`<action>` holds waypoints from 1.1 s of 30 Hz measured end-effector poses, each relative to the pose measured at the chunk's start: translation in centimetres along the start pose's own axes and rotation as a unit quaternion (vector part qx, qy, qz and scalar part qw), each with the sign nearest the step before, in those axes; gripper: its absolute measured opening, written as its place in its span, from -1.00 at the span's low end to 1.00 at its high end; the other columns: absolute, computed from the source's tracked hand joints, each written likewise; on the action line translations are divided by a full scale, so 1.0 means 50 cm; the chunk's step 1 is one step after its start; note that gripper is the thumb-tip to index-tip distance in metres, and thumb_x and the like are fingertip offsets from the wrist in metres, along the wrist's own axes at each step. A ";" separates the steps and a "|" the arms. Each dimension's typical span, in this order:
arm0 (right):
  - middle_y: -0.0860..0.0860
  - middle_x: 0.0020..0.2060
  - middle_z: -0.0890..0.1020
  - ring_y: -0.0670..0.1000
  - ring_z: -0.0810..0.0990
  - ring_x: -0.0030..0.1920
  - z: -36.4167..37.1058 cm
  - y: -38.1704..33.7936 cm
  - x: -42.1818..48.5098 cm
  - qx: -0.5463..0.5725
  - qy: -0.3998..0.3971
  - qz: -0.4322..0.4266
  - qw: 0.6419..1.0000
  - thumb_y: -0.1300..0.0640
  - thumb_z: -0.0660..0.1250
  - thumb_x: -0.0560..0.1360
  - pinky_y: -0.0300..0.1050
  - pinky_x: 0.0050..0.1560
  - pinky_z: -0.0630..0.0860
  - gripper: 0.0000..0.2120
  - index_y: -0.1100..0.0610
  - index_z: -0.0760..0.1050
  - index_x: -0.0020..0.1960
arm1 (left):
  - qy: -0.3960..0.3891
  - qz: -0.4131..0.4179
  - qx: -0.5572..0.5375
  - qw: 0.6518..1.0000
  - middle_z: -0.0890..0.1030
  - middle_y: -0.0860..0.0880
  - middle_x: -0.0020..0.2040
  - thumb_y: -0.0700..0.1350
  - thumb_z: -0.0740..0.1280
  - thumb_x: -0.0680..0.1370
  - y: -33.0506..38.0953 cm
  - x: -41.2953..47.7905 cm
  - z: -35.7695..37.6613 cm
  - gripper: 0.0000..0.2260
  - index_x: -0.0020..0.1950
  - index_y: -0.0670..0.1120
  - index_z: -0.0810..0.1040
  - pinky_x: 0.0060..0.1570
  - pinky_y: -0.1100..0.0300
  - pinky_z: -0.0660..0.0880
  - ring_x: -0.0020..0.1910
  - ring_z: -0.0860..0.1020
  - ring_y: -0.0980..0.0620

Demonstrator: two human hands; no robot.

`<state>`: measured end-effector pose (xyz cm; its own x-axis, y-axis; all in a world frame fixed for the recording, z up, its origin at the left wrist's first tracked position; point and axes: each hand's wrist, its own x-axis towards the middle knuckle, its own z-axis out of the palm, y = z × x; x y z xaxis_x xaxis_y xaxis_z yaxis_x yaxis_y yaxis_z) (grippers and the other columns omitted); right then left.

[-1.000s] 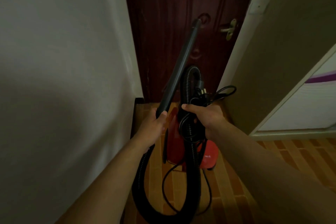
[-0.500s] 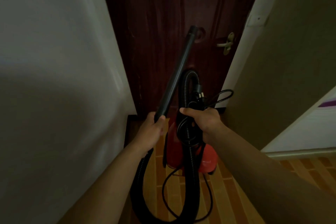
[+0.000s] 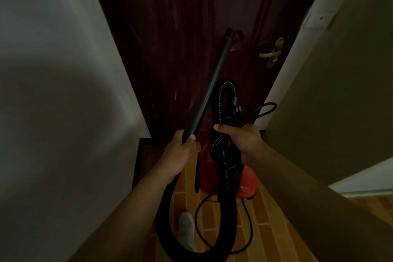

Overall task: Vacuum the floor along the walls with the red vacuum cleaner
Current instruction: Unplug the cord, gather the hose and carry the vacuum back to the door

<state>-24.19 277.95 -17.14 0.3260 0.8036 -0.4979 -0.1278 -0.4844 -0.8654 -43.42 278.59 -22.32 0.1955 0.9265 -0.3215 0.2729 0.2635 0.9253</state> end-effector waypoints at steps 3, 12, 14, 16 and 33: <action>0.10 -0.08 0.74 0.17 0.73 -0.09 0.012 -0.006 0.094 0.003 0.003 0.014 1.000 0.09 0.71 0.23 0.18 -0.08 0.70 -0.51 0.17 0.62 0.07 | -0.004 -0.025 0.018 1.000 0.54 -0.09 0.31 0.32 0.15 0.60 -0.011 0.101 0.003 -0.47 0.49 0.10 0.32 0.33 -0.14 0.46 0.25 0.54 -0.10; 0.06 -0.05 0.74 0.12 0.74 -0.07 0.058 0.022 0.389 -0.003 0.000 0.027 1.000 0.19 0.64 0.34 0.14 0.00 0.69 -0.65 0.18 0.66 0.08 | -0.003 -0.058 0.028 0.998 0.51 -0.14 -0.03 -0.06 0.22 0.69 -0.068 0.392 0.015 -0.80 0.25 -0.14 0.45 -0.12 0.22 0.46 -0.15 0.50 -0.05; 0.11 0.00 0.73 0.15 0.74 -0.03 0.064 0.034 0.449 -0.001 -0.013 0.037 0.999 0.22 0.60 0.39 0.12 -0.01 0.69 -0.64 0.25 0.62 0.14 | -0.013 -0.096 0.008 0.995 0.48 -0.16 -0.09 -0.07 0.22 0.69 -0.095 0.443 0.023 -0.81 0.27 -0.10 0.45 -0.08 0.05 0.43 -0.15 0.46 -0.07; 0.11 -0.01 0.71 0.16 0.73 -0.02 0.067 0.058 0.513 -0.002 -0.019 0.050 0.999 0.23 0.59 0.40 0.05 -0.08 0.70 -0.63 0.26 0.60 0.15 | -0.004 -0.136 -0.012 0.991 0.45 -0.09 -0.18 -0.09 0.23 0.69 -0.132 0.492 0.031 -0.89 0.20 -0.04 0.46 -0.11 0.05 0.41 -0.23 0.43 -0.04; 0.00 -0.01 0.70 0.00 0.70 -0.10 0.091 0.241 0.858 -0.038 -0.054 0.099 0.993 0.23 0.61 0.38 -0.25 -0.35 0.61 -0.55 0.18 0.59 0.22 | 0.034 -0.196 0.073 0.977 0.47 -0.01 -0.19 -0.11 0.18 0.71 -0.361 0.735 0.153 -0.71 0.41 -0.15 0.37 -0.28 0.15 0.41 -0.30 0.46 0.04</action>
<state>-15.98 308.14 -49.17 0.1987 0.7207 -0.6642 -0.1072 -0.6576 -0.7457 -33.97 305.84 -52.38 -0.0135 0.7796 -0.6261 0.4472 0.5648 0.6936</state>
